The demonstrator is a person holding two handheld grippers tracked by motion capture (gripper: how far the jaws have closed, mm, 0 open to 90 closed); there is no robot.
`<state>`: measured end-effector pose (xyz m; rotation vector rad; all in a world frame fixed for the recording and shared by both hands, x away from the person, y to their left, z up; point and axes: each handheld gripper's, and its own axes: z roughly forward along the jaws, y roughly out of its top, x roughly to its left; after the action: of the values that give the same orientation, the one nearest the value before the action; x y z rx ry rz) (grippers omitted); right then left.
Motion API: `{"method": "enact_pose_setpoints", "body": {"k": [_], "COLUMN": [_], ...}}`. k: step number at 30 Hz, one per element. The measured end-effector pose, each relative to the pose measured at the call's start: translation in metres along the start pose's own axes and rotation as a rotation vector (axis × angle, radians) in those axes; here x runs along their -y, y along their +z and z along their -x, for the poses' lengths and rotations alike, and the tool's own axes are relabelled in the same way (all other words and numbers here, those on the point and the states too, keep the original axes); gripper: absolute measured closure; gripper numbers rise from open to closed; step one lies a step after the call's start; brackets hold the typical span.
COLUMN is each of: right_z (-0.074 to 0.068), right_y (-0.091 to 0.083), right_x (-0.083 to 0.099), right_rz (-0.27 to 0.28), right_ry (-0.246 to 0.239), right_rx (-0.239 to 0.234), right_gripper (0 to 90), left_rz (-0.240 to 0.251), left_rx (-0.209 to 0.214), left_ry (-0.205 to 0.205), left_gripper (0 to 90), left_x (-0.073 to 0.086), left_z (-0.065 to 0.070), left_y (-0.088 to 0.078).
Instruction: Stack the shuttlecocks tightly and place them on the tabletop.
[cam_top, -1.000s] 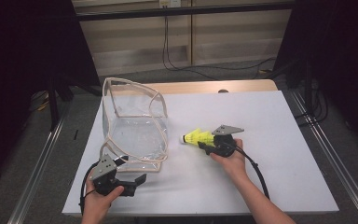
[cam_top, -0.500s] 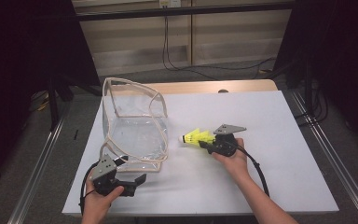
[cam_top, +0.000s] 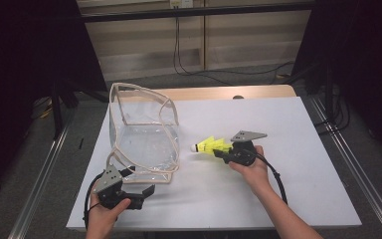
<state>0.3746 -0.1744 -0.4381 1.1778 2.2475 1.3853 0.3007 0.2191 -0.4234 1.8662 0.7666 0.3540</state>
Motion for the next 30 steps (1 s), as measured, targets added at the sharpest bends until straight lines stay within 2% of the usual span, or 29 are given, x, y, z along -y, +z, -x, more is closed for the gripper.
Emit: {"method": "enact_pose_setpoints", "body": {"k": [3, 8, 18, 30], "right_z": [-0.002, -0.004, -0.009, -0.011], "right_y": [-0.003, -0.007, -0.011, -0.024], "right_x": [-0.005, -0.01, -0.021, -0.041], "right_rz": [0.001, 0.009, 0.012, 0.026], "right_ry": [-0.013, -0.007, -0.027, -0.044], "right_rx": [-0.009, -0.026, -0.036, -0.031], "right_gripper": [80.3, 80.3, 80.3, 80.3], "left_rz": [0.002, 0.005, 0.015, 0.016], "left_rx": [0.003, 0.004, 0.001, 0.006], "left_ry": [-0.002, -0.002, -0.004, -0.001], "left_gripper": [3.2, 3.1, 3.2, 3.1], "left_x": [0.0, -0.001, -0.001, -0.003], "left_z": [0.0, 0.001, 0.0, 0.001], "left_y": [0.0, 0.0, -0.001, 0.001]}}
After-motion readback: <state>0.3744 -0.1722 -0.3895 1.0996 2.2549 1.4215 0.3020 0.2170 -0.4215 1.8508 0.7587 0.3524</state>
